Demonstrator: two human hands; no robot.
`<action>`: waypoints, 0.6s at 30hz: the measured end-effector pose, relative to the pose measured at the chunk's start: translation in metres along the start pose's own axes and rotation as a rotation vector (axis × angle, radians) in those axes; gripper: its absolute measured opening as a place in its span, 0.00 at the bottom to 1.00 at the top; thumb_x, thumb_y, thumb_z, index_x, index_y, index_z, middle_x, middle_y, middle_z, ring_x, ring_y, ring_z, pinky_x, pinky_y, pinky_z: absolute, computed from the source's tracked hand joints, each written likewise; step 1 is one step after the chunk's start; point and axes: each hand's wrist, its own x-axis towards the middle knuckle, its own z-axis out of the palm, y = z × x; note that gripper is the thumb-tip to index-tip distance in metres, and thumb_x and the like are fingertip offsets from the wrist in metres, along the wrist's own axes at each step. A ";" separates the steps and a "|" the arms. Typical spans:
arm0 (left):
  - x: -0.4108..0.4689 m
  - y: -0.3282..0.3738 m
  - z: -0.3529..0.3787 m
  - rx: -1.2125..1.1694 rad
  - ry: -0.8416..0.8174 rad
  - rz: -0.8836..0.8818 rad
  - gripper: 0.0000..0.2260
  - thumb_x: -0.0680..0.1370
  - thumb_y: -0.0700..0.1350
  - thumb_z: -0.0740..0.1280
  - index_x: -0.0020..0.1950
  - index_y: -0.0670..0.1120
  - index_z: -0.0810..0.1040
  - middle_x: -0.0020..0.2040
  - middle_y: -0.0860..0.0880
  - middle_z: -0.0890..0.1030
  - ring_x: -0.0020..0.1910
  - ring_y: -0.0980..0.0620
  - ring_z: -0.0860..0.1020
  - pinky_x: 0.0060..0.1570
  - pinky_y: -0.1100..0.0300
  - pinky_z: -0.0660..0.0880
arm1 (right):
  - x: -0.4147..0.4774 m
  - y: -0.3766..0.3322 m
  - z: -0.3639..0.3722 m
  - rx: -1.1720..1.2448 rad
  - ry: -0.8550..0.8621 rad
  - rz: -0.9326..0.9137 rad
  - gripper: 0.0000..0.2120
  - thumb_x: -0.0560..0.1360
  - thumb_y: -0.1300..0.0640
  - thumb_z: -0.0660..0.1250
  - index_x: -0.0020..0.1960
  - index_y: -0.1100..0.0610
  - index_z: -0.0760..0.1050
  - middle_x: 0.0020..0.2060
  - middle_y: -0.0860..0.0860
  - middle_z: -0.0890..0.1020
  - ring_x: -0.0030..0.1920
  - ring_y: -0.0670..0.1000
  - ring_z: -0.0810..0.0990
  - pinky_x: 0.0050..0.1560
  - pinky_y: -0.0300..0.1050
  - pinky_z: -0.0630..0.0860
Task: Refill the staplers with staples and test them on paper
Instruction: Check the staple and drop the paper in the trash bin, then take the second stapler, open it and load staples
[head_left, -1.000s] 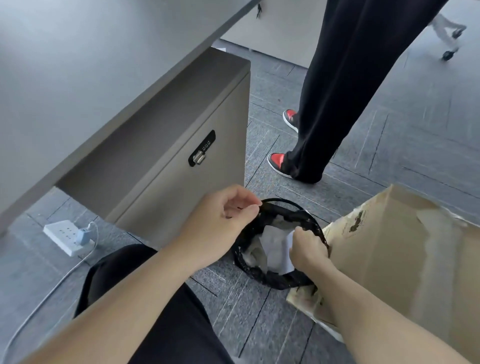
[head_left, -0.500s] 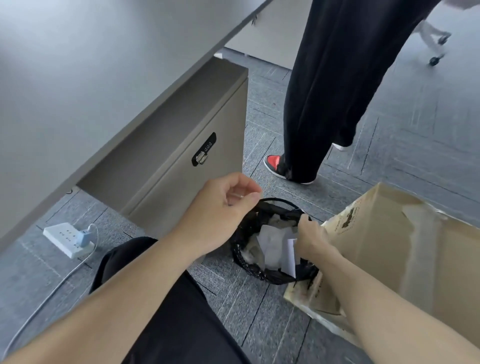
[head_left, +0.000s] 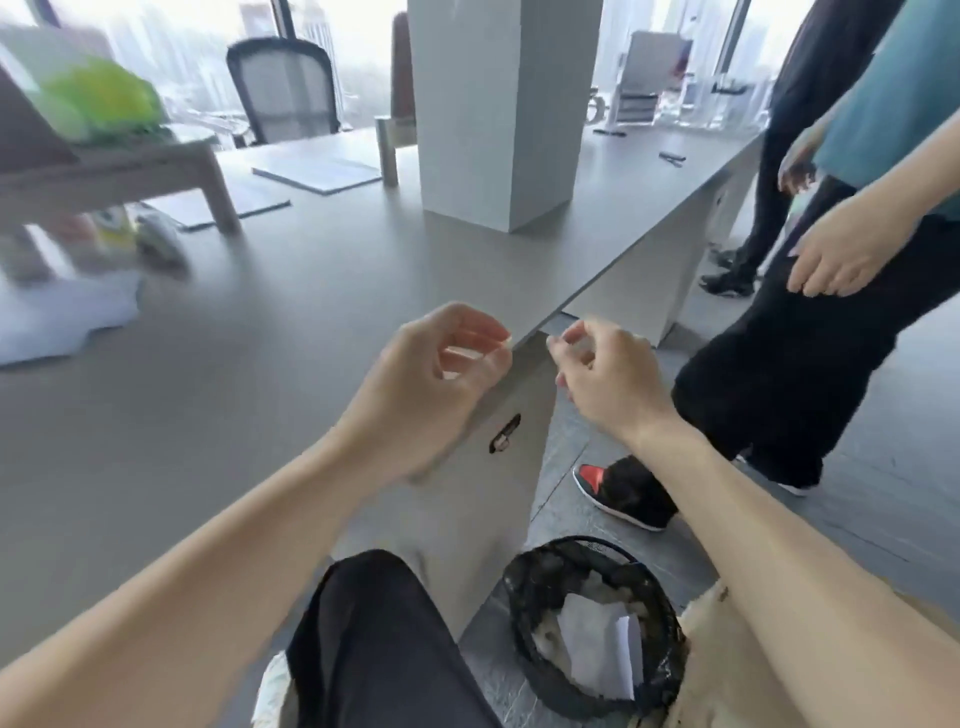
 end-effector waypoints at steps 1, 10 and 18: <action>-0.005 0.006 -0.018 -0.002 0.047 0.015 0.03 0.80 0.48 0.71 0.53 0.56 0.82 0.48 0.57 0.85 0.45 0.56 0.83 0.54 0.52 0.83 | 0.000 -0.024 0.000 0.039 0.003 -0.041 0.12 0.83 0.46 0.66 0.47 0.52 0.79 0.34 0.47 0.86 0.35 0.50 0.86 0.46 0.52 0.85; -0.081 0.013 -0.195 0.082 0.457 -0.002 0.02 0.79 0.51 0.71 0.51 0.58 0.82 0.46 0.63 0.84 0.47 0.57 0.83 0.55 0.43 0.82 | -0.025 -0.231 0.058 0.456 -0.136 -0.319 0.19 0.80 0.37 0.61 0.41 0.50 0.78 0.36 0.47 0.86 0.34 0.46 0.86 0.46 0.60 0.86; -0.167 -0.008 -0.315 0.176 0.733 -0.097 0.03 0.80 0.51 0.71 0.53 0.56 0.82 0.49 0.59 0.84 0.51 0.53 0.85 0.54 0.45 0.84 | -0.067 -0.362 0.137 0.802 -0.474 -0.353 0.20 0.87 0.49 0.61 0.40 0.56 0.78 0.36 0.52 0.86 0.37 0.49 0.85 0.40 0.43 0.82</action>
